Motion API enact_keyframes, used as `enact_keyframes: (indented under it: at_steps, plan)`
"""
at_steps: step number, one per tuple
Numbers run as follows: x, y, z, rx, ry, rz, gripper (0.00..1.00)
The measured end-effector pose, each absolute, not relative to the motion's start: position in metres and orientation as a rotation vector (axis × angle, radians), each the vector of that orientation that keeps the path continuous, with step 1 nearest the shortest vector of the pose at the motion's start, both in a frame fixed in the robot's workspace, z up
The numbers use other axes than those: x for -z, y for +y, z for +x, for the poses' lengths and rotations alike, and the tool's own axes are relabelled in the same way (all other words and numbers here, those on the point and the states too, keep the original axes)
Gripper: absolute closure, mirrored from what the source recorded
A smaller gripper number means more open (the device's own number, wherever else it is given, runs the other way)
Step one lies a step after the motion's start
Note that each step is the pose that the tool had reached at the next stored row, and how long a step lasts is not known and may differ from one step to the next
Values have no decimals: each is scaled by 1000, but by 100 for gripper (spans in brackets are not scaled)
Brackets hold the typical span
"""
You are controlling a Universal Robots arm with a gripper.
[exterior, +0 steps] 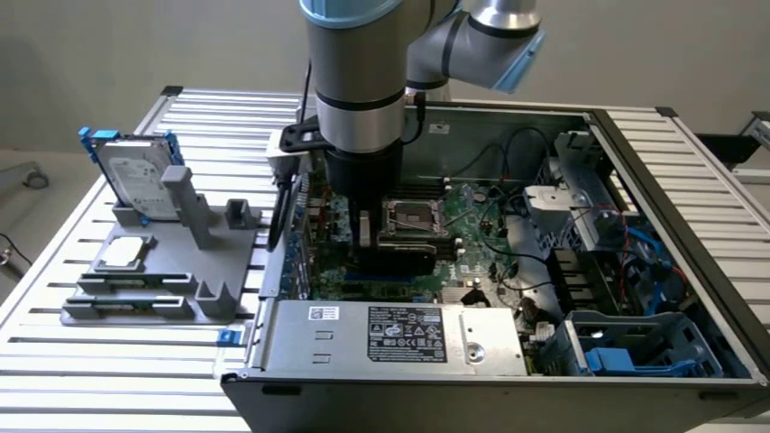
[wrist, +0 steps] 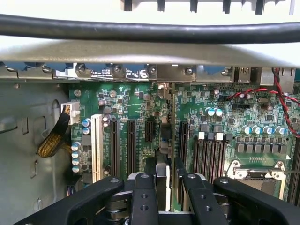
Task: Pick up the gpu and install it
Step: 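Insert the gpu into the slot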
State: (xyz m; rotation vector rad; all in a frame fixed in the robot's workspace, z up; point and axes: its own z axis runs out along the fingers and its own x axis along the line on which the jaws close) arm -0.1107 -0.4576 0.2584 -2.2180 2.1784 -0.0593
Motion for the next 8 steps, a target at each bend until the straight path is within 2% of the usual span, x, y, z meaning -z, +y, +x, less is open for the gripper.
enact_keyframes:
  at_steps: [8]
  plan:
    - [-258, -458, -111, 59, 2178, -2218, 73]
